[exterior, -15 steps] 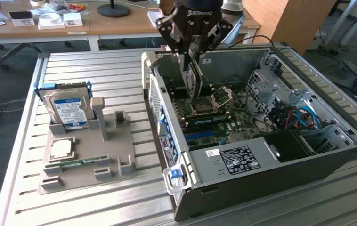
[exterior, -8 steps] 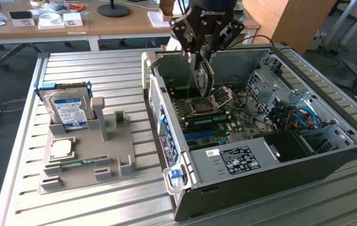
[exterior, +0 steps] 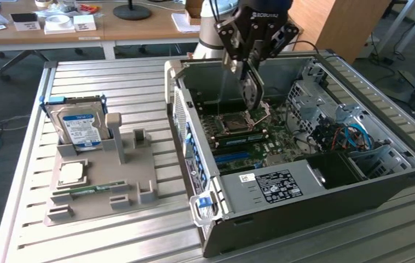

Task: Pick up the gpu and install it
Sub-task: 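Pick up the gpu and move the gpu toward the slot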

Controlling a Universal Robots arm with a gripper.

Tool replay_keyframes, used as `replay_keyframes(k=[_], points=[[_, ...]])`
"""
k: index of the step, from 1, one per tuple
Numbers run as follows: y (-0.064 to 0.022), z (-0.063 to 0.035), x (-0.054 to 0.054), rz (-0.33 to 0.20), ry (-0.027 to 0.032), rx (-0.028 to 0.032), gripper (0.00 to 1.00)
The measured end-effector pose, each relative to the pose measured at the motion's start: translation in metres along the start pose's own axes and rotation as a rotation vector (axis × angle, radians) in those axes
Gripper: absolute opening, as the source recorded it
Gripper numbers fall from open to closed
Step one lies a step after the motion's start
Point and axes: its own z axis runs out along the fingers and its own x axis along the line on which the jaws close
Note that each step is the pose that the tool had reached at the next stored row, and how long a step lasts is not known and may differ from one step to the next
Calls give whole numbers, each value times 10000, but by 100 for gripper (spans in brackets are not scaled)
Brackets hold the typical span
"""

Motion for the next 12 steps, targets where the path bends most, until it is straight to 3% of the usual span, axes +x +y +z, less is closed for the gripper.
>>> replay_keyframes(k=[12], points=[[20, 11, -422, -2, 1, -34, 27]])
